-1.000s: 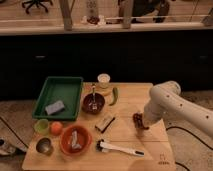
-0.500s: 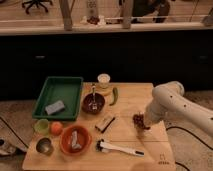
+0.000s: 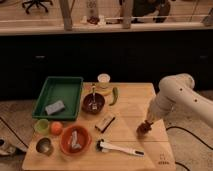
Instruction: Place grapes in table surface
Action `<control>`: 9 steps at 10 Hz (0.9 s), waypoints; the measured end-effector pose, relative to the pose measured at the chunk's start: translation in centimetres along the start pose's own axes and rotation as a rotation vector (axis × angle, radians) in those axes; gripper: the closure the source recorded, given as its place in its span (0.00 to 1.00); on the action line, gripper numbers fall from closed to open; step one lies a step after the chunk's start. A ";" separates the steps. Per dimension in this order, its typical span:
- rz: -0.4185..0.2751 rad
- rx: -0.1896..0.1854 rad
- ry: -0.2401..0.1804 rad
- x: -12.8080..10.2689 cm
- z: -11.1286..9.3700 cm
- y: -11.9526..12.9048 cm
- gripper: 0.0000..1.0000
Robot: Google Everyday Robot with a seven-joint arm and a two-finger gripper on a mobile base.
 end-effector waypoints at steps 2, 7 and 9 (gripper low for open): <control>-0.050 0.008 -0.011 -1.2 -2.5 -0.1 0.96; -0.178 0.002 -0.028 -5.1 -4.5 -0.2 0.96; -0.229 -0.011 -0.034 -6.9 -4.2 -0.2 0.93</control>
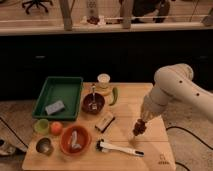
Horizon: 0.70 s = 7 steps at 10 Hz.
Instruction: Place grapes in table surface
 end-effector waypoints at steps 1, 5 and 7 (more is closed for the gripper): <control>-0.019 -0.003 -0.007 -0.6 0.7 -0.5 0.84; -0.041 -0.006 -0.049 0.0 3.6 -1.5 0.46; -0.049 -0.011 -0.064 0.3 4.2 -1.6 0.24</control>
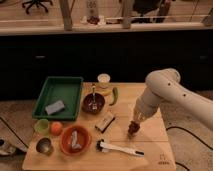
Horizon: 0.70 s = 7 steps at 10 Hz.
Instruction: Place grapes in table surface
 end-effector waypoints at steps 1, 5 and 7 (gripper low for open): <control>-0.002 -0.002 -0.003 0.1 0.1 0.0 0.21; -0.005 -0.012 -0.011 0.4 0.7 0.5 0.20; 0.006 -0.015 -0.013 0.7 1.0 0.9 0.20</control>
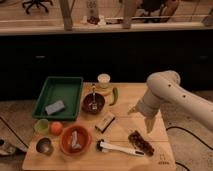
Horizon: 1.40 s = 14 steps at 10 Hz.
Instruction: Place grapes in table surface
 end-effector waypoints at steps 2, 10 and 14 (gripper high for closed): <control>0.012 -0.003 0.002 0.4 0.2 0.3 0.20; 0.053 -0.009 0.022 3.3 1.7 1.3 0.20; 0.054 -0.008 0.022 3.3 1.7 1.4 0.20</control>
